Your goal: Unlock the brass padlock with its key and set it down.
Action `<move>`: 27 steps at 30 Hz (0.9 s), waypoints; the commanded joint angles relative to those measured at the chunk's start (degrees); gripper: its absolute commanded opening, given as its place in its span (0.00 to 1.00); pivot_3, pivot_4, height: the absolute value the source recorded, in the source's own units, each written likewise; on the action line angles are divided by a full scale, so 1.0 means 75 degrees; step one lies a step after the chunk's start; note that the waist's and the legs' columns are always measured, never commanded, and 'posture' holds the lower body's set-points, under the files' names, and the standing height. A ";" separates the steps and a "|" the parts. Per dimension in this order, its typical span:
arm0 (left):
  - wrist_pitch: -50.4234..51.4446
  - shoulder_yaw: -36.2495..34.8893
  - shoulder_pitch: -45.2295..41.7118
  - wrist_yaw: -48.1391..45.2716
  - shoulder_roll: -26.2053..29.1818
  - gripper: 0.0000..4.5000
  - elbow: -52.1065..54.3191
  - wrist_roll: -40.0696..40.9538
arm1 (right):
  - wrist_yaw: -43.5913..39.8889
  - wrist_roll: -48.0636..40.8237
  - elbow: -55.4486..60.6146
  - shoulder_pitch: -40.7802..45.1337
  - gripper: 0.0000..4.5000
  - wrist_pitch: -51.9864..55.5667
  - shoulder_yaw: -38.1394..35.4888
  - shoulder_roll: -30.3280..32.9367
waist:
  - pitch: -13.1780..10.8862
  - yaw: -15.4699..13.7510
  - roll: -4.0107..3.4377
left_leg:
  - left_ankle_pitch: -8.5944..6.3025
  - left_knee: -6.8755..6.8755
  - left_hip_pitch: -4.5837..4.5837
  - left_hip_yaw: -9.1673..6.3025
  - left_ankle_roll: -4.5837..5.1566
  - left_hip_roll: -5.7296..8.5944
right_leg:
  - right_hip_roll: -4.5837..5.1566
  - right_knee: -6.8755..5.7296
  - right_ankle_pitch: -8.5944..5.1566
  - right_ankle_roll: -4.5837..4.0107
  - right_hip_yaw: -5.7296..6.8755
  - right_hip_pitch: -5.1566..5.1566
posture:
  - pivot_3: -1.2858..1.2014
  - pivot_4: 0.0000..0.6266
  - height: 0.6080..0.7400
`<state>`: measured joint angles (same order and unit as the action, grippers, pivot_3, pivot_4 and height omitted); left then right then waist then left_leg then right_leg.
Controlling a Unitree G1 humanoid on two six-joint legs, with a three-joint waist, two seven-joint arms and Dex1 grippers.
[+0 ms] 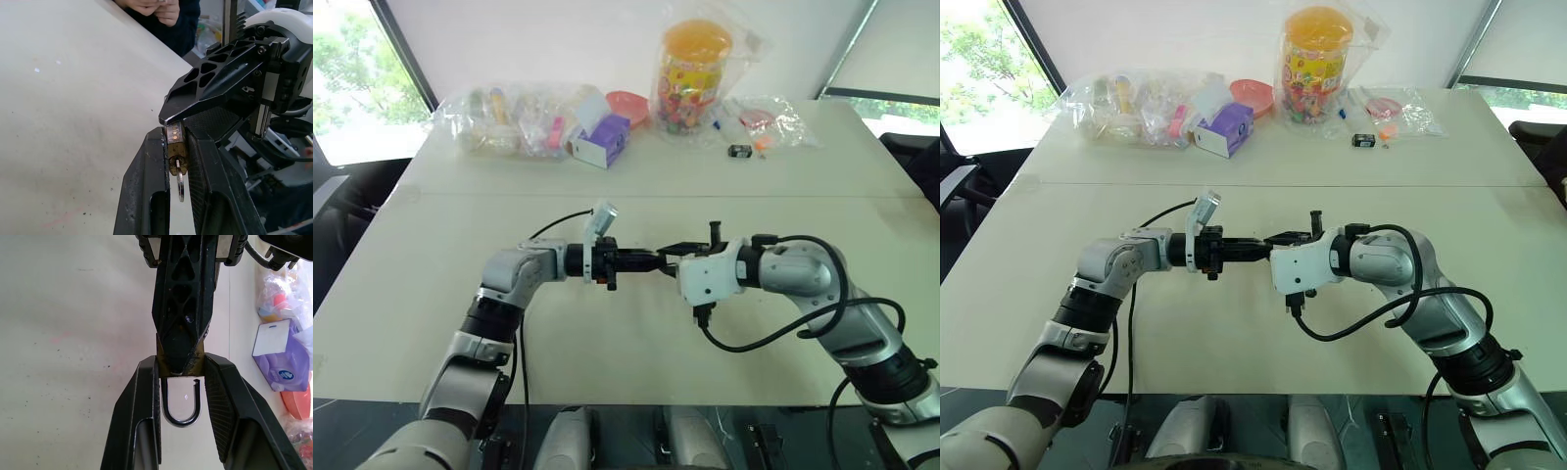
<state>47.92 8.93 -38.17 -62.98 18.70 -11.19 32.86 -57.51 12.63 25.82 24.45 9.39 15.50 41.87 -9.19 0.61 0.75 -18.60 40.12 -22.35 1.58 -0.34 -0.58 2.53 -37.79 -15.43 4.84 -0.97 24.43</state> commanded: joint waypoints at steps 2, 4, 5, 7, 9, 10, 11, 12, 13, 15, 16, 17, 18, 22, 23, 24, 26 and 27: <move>-0.0195 -0.0028 -0.0141 -0.0174 0.0200 0.00 0.0129 -0.0091 | -0.0069 -0.0774 0.0646 -0.0222 0.73 0.1161 -0.0600 -0.0054 | 0.0000 -0.0011 0.0000 | 0.0000 0.0000 0.0000 -0.0001 0.0001 0.0000 | 0.0001 0.0000 0.0000 0.0000 -0.0001 0.0000 | 0.52 0.24 0.96; -0.0397 0.0064 -0.0125 -0.0325 0.0320 0.00 0.0123 -0.0235 | 0.0085 -0.1072 0.0856 -0.0307 0.96 0.1654 -0.0990 -0.0082 | 0.0000 -0.0019 0.0000 | 0.0000 0.0001 -0.0001 0.0000 0.0001 0.0002 | 0.0002 0.0001 0.0000 0.0000 0.0000 0.0000 | 0.52 0.24 0.96; -0.0485 0.0133 -0.0110 -0.0412 0.0369 0.00 0.0125 -0.0301 | 0.0142 -0.1327 0.1006 -0.0324 0.99 0.2052 -0.1211 -0.0143 | 0.0000 -0.0016 0.0000 | 0.0000 0.0001 -0.0002 0.0000 0.0001 0.0003 | 0.0003 0.0001 0.0000 0.0000 0.0000 0.0000 | 0.52 0.24 0.96; -0.0575 0.0211 -0.0098 -0.0509 0.0412 0.00 0.0116 -0.0358 | 0.0209 -0.1648 0.1196 -0.0325 0.99 0.2541 -0.1413 -0.0185 | 0.0000 -0.0012 0.0000 | 0.0000 0.0000 -0.0002 -0.0001 0.0001 0.0001 | 0.0004 0.0001 0.0000 0.0000 -0.0002 0.0000 | 0.52 0.24 0.96; -0.0571 0.0248 -0.0100 -0.0617 0.0416 0.00 0.0171 -0.0335 | 0.0532 -0.1876 0.1257 -0.0291 0.99 0.2886 -0.1585 -0.0430 | 0.0000 -0.0010 0.0001 | -0.0001 -0.0001 -0.0002 -0.0002 0.0001 -0.0001 | 0.0006 0.0001 0.0000 0.0000 -0.0002 0.0000 | 0.52 0.24 0.96; -0.0532 0.0243 -0.0117 -0.0631 0.0398 0.00 0.0186 -0.0313 | 0.0709 -0.1935 0.1217 -0.0296 0.99 0.2991 -0.1622 -0.0565 | 0.0000 -0.0007 0.0000 | 0.0000 -0.0001 -0.0002 -0.0003 0.0001 -0.0002 | 0.0006 0.0001 0.0000 0.0000 -0.0002 0.0000 | 0.52 0.24 0.96; -0.0504 0.0236 -0.0129 -0.0638 0.0384 0.00 0.0193 -0.0301 | 0.0832 -0.1976 0.1194 -0.0300 0.99 0.3071 -0.1637 -0.0646 | 0.0000 0.0002 0.0000 | 0.0000 -0.0001 -0.0002 -0.0002 0.0001 -0.0002 | 0.0006 0.0001 0.0000 0.0000 -0.0003 0.0000 | 0.52 0.24 0.96; -0.0497 0.0232 -0.0142 -0.0645 0.0369 0.00 0.0189 -0.0303 | 0.0903 -0.1989 0.1166 -0.0307 0.99 0.3106 -0.1619 -0.0667 | 0.0000 0.0004 0.0000 | 0.0000 -0.0001 -0.0001 -0.0002 0.0001 -0.0002 | 0.0005 0.0001 0.0000 0.0000 -0.0003 0.0000 | 0.52 0.24 0.96; -0.0497 0.0236 -0.0156 -0.0660 0.0357 0.00 0.0188 -0.0307 | 0.0985 -0.2008 0.1135 -0.0317 0.99 0.3125 -0.1589 -0.0706 | 0.0000 0.0001 0.0000 | 0.0000 -0.0001 -0.0001 -0.0002 0.0001 -0.0002 | 0.0004 0.0001 0.0000 0.0000 -0.0003 0.0000 | 0.52 0.24 0.96; -0.0473 0.0224 -0.0184 -0.0679 0.0341 0.00 0.0193 -0.0293 | 0.1107 -0.2032 0.1102 -0.0359 0.93 0.3139 -0.1500 -0.0724 | 0.0000 0.0001 0.0000 | 0.0000 -0.0001 -0.0002 -0.0002 0.0001 -0.0002 | 0.0003 0.0001 0.0000 0.0000 -0.0002 0.0001 | 0.52 0.24 0.96; -0.0455 0.0215 -0.0195 -0.0682 0.0335 0.00 0.0196 -0.0281 | 0.1155 -0.2033 0.1091 -0.0379 0.87 0.3127 -0.1457 -0.0717 | 0.0000 -0.0003 0.0000 | 0.0000 -0.0001 -0.0002 -0.0002 0.0001 0.0000 | 0.0003 0.0001 0.0000 0.0000 -0.0003 0.0001 | 0.52 0.24 0.96; -0.0442 0.0202 -0.0207 -0.0687 0.0333 0.00 0.0197 -0.0270 | 0.1214 -0.2005 0.1058 -0.0407 0.79 0.3098 -0.1399 -0.0710 | 0.0000 -0.0007 0.0000 | 0.0000 -0.0001 -0.0002 -0.0002 0.0001 0.0000 | 0.0002 0.0001 0.0000 0.0000 -0.0003 0.0001 | 0.52 0.24 0.96; -0.0428 0.0194 -0.0216 -0.0687 0.0328 0.00 0.0203 -0.0260 | 0.1258 -0.1977 0.1023 -0.0443 0.69 0.3043 -0.1347 -0.0687 | 0.0000 -0.0008 0.0000 | 0.0000 -0.0001 -0.0002 -0.0002 0.0001 0.0001 | 0.0002 0.0001 0.0000 0.0000 -0.0002 0.0000 | 0.52 0.24 0.96; -0.0404 0.0178 -0.0227 -0.0695 0.0333 0.00 0.0212 -0.0247 | 0.1428 -0.1847 0.0901 -0.0538 0.21 0.2896 -0.1185 -0.0590 | 0.0000 -0.0002 0.0000 | 0.0000 -0.0001 -0.0002 -0.0002 0.0001 0.0003 | 0.0000 0.0001 0.0000 0.0000 -0.0002 0.0000 | 0.52 0.24 0.96; -0.0395 0.0173 -0.0229 -0.0703 0.0344 0.00 0.0215 -0.0242 | 0.1452 -0.1880 0.0903 -0.0545 0.11 0.2946 -0.1185 -0.0604 | 0.0000 0.0000 0.0000 | 0.0000 -0.0001 -0.0002 -0.0002 0.0001 0.0003 | 0.0000 0.0001 0.0000 0.0000 -0.0002 0.0000 | 0.52 0.24 0.96; -0.0382 0.0166 -0.0232 -0.0713 0.0357 0.00 0.0219 -0.0233 | 0.1455 -0.1915 0.0921 -0.0552 0.11 0.2977 -0.1178 -0.0595 | 0.0000 0.0001 0.0000 | 0.0000 -0.0001 -0.0002 -0.0002 0.0001 0.0002 | -0.0001 0.0001 0.0000 0.0000 -0.0002 0.0000 | 0.52 0.24 0.96; -0.0371 0.0158 -0.0236 -0.0713 0.0362 0.00 0.0218 -0.0230 | 0.1451 -0.1969 0.0932 -0.0562 0.11 0.2967 -0.1171 -0.0573 | 0.0000 0.0001 0.0000 | 0.0000 -0.0001 -0.0002 -0.0002 0.0001 0.0002 | -0.0001 0.0001 0.0000 0.0000 -0.0002 0.0000 | 0.52 0.24 0.96; -0.0370 0.0157 -0.0236 -0.0711 0.0361 0.00 0.0218 -0.0231 | 0.1455 -0.1979 0.0930 -0.0565 0.00 0.2954 -0.1167 -0.0563 | 0.0000 0.0001 0.0000 | 0.0000 -0.0001 -0.0002 -0.0002 0.0001 0.0002 | -0.0001 0.0001 0.0000 0.0000 -0.0002 0.0000 | 0.52 0.24 0.96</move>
<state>45.12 10.76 -38.62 -67.58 21.27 -11.15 30.27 -46.99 -1.44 31.69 20.18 32.12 7.05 37.11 -9.19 0.61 0.76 -18.61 40.11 -22.37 1.56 -0.34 -0.57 2.52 -37.78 -15.43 4.84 -0.98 24.43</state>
